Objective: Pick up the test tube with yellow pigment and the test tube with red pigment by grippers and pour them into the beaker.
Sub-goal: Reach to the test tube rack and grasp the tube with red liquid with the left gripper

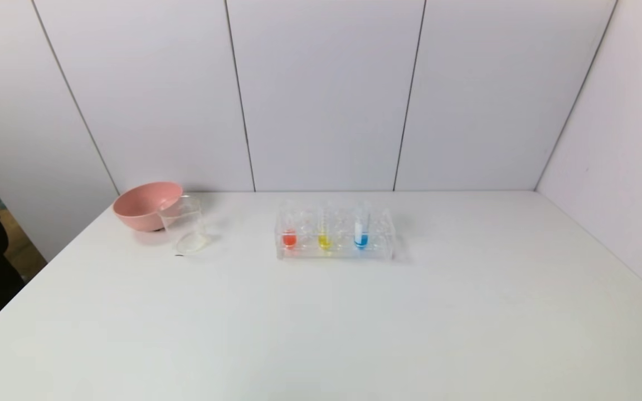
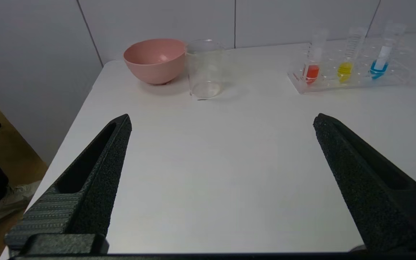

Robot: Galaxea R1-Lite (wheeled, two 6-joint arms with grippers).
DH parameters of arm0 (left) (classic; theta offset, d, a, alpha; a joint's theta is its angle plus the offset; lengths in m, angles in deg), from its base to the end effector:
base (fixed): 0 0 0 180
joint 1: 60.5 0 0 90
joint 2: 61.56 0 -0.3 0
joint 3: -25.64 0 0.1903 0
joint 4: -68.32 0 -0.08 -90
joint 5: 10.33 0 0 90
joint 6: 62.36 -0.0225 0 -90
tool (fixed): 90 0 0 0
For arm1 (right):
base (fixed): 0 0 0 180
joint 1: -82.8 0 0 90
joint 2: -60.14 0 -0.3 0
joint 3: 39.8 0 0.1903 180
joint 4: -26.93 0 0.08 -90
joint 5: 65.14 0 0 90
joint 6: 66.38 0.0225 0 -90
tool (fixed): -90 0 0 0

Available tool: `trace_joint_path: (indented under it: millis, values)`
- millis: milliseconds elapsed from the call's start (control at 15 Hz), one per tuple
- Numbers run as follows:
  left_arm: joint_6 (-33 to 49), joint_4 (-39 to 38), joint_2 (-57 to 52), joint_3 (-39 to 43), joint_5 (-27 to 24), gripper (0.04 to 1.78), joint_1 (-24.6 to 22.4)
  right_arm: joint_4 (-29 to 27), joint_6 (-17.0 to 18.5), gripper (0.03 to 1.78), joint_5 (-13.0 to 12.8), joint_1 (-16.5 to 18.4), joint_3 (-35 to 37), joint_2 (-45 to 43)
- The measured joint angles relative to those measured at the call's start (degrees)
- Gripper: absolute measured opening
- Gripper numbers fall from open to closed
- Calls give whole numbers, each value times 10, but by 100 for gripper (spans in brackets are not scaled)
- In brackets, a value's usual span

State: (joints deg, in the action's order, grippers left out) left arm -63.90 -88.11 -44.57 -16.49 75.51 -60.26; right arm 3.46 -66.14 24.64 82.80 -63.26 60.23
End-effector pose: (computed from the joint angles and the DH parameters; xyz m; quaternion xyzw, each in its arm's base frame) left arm -0.0122 -0.0016 0.1713 0.0139 -0.0142 -0.0382 0.9991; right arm -0.0228 -0.0001 0.0758 0.0021 0.0009 -0.0019 1.0000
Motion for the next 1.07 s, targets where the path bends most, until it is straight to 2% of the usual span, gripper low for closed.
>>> trace_joint_path:
  millis: [467,800,1067]
  values:
    - [21,-107,206,-76,-49,176,6,0,0,170,0,0,0,0]
    - [18,-202,349,-109,-51,176,8,0,0,170,0,0,0,0]
    - [16,-296,462,-116,-50,176,29,0,0,170,0,0,0,0]
